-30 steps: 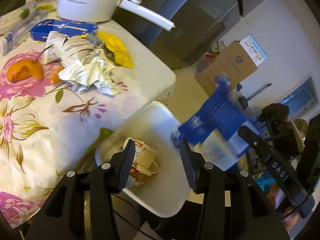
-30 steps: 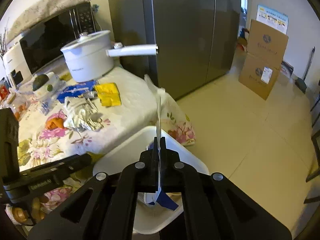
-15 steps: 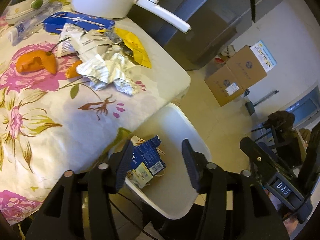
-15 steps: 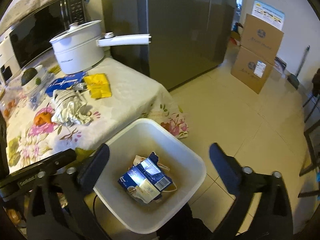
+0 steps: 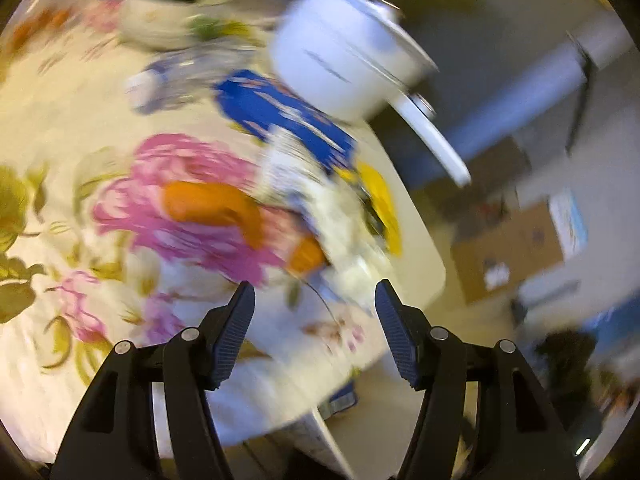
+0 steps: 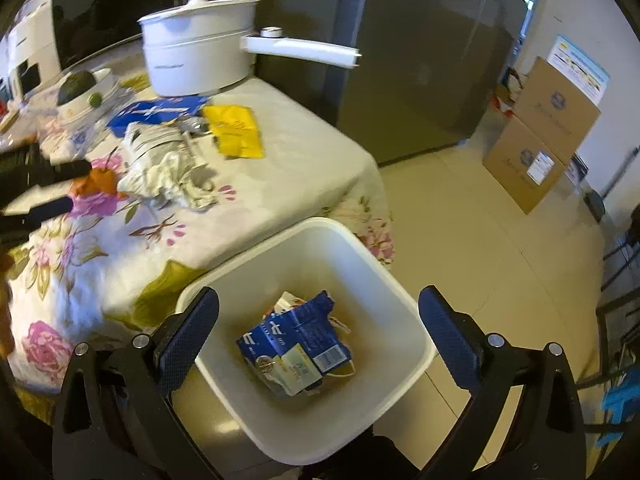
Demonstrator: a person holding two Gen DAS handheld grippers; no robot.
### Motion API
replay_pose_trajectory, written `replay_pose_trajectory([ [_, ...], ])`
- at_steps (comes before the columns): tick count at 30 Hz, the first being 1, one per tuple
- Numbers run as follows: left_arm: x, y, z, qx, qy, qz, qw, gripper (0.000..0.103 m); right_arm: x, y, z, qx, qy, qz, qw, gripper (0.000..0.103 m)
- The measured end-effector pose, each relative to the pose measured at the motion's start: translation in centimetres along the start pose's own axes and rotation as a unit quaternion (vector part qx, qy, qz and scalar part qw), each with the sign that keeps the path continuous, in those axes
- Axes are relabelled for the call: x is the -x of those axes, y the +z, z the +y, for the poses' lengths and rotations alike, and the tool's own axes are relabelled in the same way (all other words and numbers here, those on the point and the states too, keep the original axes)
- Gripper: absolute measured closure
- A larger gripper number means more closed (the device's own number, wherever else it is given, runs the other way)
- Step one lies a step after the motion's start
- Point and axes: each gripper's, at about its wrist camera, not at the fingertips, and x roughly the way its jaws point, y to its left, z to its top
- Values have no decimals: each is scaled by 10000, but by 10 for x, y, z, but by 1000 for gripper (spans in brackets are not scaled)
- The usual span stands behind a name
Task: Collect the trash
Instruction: 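Reach the left tool to the orange peel on the table and grasp it, then grasp the crumpled white paper on the table with the right tool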
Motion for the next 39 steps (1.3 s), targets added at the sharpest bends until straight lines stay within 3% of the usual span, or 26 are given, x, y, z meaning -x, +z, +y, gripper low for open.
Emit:
replay_pose_trajectory([
  [3,-2,21,32,738,-8,-121,9972,41,1,2,10,126,50,-21,9999,7],
  [7,-16,40,51,1293,37,-154,9915,43,0,5,20,205,111,-22,9997,7],
  [12,-38,47,61,1636,156,-67,9864,43,-4,9,31,333,152,-2,9993,7],
  [14,-43,51,65,1738,191,-106,9845,48,-5,10,34,363,162,-1,9992,7],
  [15,-43,53,65,1697,300,-129,9850,51,-5,10,35,371,168,2,9992,7],
  [17,-48,60,65,1615,460,-115,9857,65,-6,12,38,378,196,9,9991,7],
  [25,-42,66,63,1182,191,-136,9927,84,-8,19,44,354,275,-4,9990,7],
  [34,22,64,33,389,-16,-624,9973,88,-7,58,64,452,551,-207,9972,7],
  [39,57,43,24,105,-291,-736,9968,88,-29,76,82,618,1029,-86,9927,9],
])
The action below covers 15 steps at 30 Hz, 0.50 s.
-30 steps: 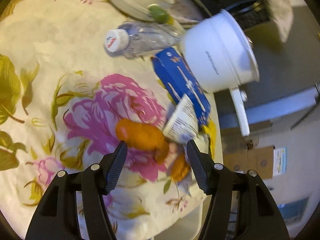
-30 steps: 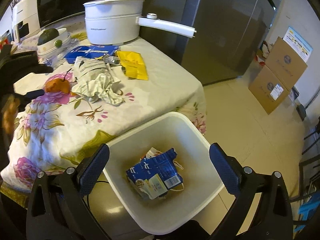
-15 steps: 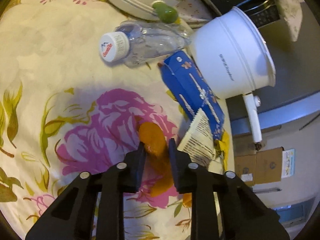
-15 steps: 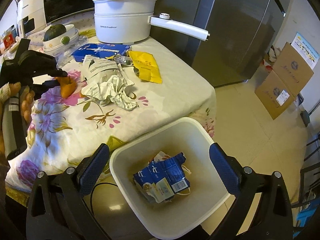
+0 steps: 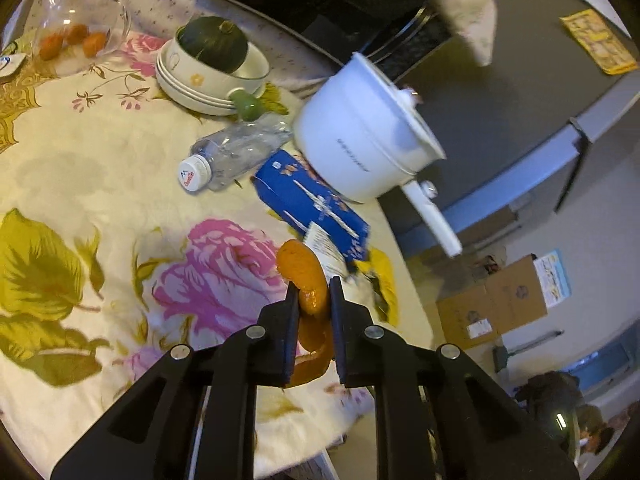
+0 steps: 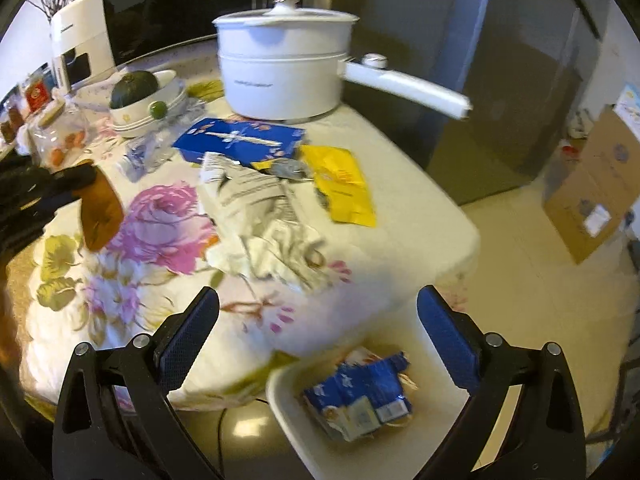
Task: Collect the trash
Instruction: 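Grasp the crumpled white paper on the table with the right tool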
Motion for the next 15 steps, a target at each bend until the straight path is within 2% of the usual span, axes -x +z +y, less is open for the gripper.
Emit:
replay_pose_trajectory([
  [4,8,-11,-2,-47,-176,82,9998,88,-16,5,15,411,282,2,9988,12],
  [8,11,-17,-8,-219,-156,88,9996,88,-25,9,28,826,299,-69,9961,12],
  [11,11,-18,-7,-207,-183,108,9996,88,-35,11,28,886,381,25,9953,13],
  [14,9,-18,-6,-202,-167,130,9996,88,-47,14,25,860,525,129,9948,19],
  [15,8,-19,-5,-201,-156,141,9996,88,-50,14,24,839,575,165,9947,25],
])
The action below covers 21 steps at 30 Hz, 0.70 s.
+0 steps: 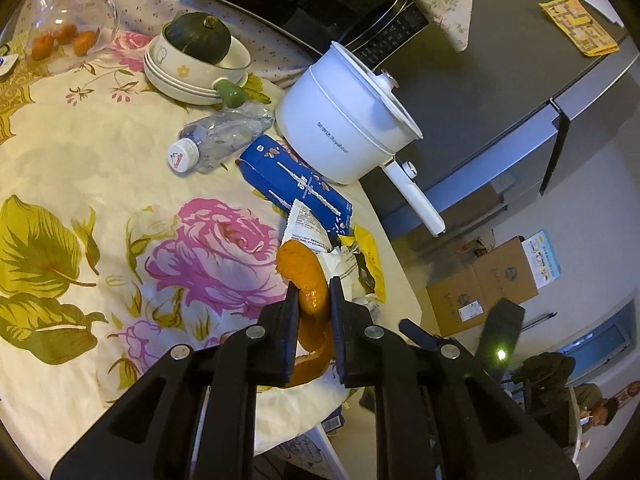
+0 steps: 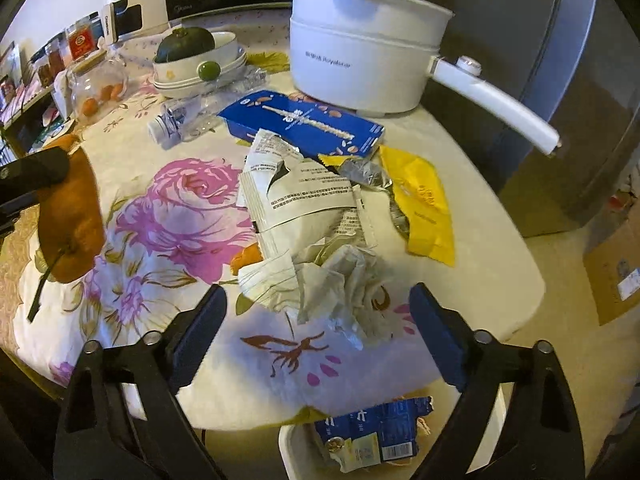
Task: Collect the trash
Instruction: 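Grasp the crumpled white paper on the table with the right tool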
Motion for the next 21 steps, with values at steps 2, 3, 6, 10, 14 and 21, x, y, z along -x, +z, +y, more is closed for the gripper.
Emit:
replay_pose_trajectory([
  [2,-2,-1,2,-4,21,24,10000,88,-5,1,-5,-106,142,101,9998,39],
  [3,-2,-1,2,-4,31,31,10000,88,-8,1,-6,-146,220,154,9995,46],
  [6,-4,-2,4,16,56,51,10000,88,-9,0,-4,-44,189,164,9997,62],
  [10,-5,-2,6,56,45,66,10000,88,-7,-2,-2,10,168,174,9997,74],
  [14,-3,-2,2,12,18,46,10000,88,2,-2,-3,-52,266,127,9996,78],
  [21,2,-2,-6,-37,-123,3,9999,88,31,-4,-7,-172,298,-231,9991,78],
])
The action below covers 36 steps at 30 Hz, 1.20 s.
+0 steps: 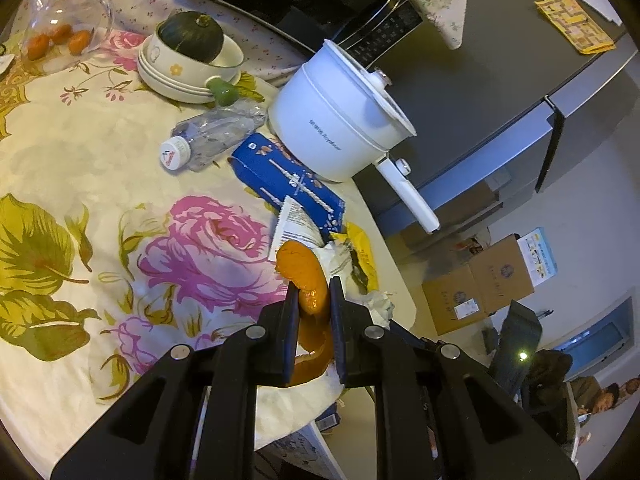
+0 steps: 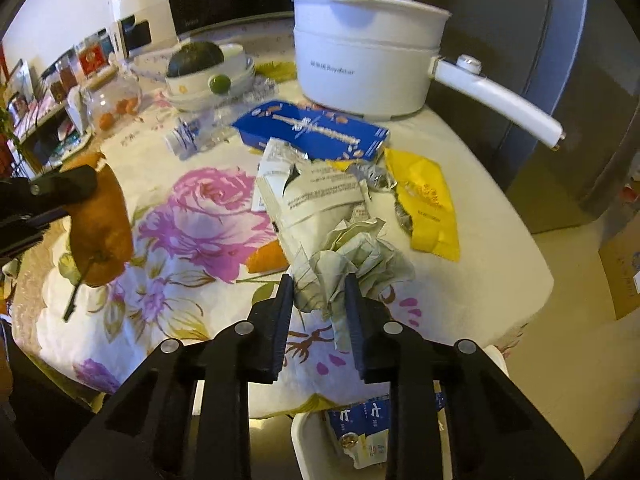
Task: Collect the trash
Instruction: 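Grasp the crumpled white paper on the table with the right tool, then drop the orange peel into the bin while the right tool carries the paper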
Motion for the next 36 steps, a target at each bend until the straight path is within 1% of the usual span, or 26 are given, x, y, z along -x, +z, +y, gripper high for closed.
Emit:
replay_pose_trajectory([
  [6,5,-2,-14,-121,-151,-29,9998,88,30,-4,-9,-230,-113,-390,9989,78],
  [11,6,-6,-26,-192,-294,-6,9994,88,56,-13,-17,-451,-306,-713,9960,78],
  [16,5,-14,-41,-305,-457,52,9985,88,77,-25,-28,-647,-666,-963,9910,78],
  [19,3,-18,-48,-376,-534,108,9978,88,87,-32,-37,-746,-909,-1026,9878,78],
  [21,0,-23,-54,-417,-593,168,9972,88,91,-39,-44,-832,-1021,-995,9863,77],
  [25,-10,-35,-67,-520,-692,339,9957,88,95,-62,-59,-1119,-1224,-714,9836,77],
  [28,-19,-47,-77,-607,-770,492,9940,88,96,-78,-64,-1142,-1460,-583,9809,76],
  [33,-34,-68,-90,-717,-825,780,9909,88,96,-101,-75,-1308,-1595,-340,9779,75],
  [36,-43,-81,-95,-769,-851,964,9887,88,93,-115,-79,-1389,-1632,-106,9767,74],
])
